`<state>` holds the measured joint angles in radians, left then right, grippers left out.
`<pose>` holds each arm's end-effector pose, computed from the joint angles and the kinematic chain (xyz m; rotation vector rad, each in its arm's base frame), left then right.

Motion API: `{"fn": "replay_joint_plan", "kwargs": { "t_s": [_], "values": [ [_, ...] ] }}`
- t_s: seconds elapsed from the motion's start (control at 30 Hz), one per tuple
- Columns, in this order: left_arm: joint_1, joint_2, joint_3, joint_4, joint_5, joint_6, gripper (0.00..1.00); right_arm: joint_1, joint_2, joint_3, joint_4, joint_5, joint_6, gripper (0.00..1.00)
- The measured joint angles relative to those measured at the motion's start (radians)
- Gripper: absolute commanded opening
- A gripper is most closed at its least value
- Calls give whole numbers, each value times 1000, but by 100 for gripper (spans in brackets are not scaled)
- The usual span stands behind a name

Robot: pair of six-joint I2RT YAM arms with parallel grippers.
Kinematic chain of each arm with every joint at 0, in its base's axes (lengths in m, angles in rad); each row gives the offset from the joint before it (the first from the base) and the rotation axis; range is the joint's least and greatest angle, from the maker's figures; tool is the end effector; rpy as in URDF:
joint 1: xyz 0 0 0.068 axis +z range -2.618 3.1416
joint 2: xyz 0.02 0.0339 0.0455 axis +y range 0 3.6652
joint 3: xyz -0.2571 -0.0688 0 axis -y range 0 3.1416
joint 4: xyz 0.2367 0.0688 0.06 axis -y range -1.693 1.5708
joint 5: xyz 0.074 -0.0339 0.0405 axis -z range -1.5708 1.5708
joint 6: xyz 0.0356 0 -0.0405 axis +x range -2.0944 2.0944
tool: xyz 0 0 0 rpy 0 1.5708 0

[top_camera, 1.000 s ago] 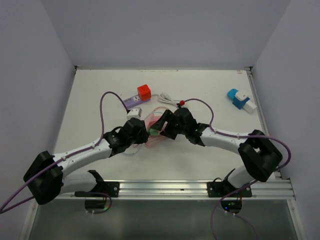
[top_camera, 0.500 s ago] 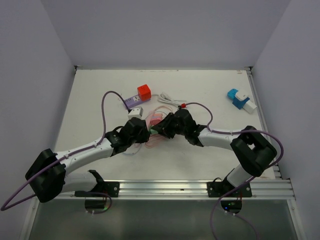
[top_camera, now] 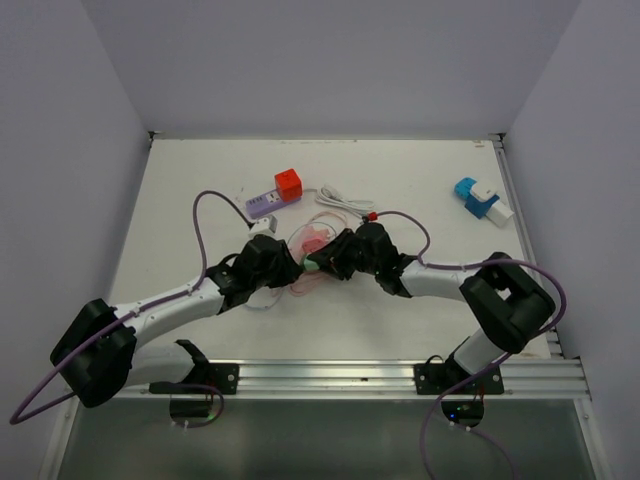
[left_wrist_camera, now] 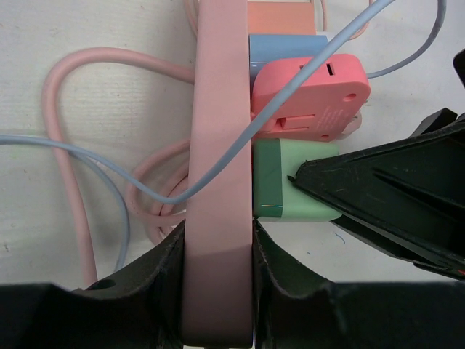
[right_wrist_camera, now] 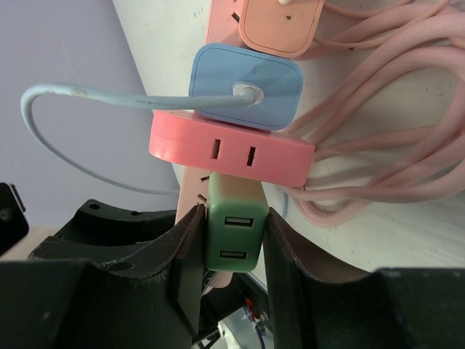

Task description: Pull the plug off the socket

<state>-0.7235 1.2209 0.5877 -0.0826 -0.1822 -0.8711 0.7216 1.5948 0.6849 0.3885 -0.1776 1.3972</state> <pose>0.1845 -0.1543 0.1918 -0.2708 2.3364 -0.6160 0.2311 0.2117 0.1662 0.6899 2.3434 1.3377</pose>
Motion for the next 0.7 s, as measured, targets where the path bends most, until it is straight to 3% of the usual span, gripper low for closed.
{"fn": "replay_joint_plan", "kwargs": {
  "t_s": [0.4, 0.7],
  "values": [
    [8, 0, 15, 32, 52, -61, 0, -30, -114, -14, -95, 12, -23, 0],
    [78, 23, 10, -96, -195, -53, 0, -103, -229, -16, -254, 12, -133, 0]
  ]
}}
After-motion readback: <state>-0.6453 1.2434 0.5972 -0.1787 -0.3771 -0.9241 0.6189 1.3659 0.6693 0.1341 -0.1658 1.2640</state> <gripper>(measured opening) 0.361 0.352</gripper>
